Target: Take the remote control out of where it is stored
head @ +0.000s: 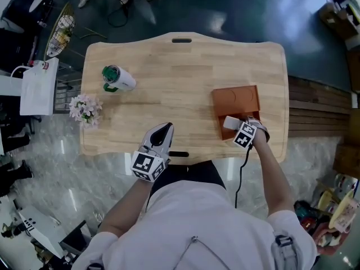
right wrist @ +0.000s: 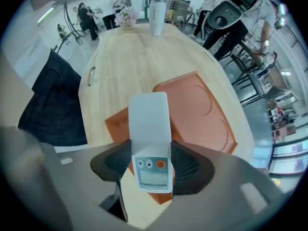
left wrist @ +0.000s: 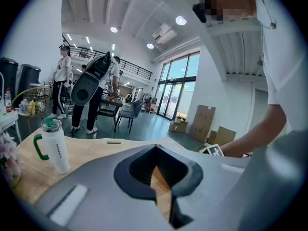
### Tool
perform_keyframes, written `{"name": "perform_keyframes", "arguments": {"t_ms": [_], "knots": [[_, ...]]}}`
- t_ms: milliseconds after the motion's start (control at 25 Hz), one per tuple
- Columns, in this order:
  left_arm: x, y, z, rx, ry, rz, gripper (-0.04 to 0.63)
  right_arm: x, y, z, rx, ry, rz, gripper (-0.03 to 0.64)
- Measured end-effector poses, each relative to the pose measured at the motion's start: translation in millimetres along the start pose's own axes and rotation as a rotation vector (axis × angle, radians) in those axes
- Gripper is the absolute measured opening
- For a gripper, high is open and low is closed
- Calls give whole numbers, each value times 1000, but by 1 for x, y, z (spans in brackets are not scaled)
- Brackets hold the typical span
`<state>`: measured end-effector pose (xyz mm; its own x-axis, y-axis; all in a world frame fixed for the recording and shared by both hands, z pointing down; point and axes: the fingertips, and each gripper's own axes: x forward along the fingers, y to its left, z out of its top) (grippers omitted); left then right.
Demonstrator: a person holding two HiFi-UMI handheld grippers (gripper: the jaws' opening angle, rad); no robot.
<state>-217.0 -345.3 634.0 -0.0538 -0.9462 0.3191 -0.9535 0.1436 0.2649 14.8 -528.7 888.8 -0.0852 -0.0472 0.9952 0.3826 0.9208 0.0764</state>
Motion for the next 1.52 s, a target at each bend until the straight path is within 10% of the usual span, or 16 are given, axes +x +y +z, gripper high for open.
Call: {"name": "perform_keyframes", "arguments": {"t_ms": [400,840,1120,1520], "knots": [[3,6,60,89,-93,-73,1,-178,-39,84,407,-570,-208,285],[-15,-3,159,143,-269,-150,0,-357,-47,169,715,-1182,-240,285],[-37,-9,217,204,-381,-168,0,-433,-44,195,746,-1384,-265,285],[-48,-9,222,209,-404,-176,0,-440,-44,199,779,-1414,-343,285]]}}
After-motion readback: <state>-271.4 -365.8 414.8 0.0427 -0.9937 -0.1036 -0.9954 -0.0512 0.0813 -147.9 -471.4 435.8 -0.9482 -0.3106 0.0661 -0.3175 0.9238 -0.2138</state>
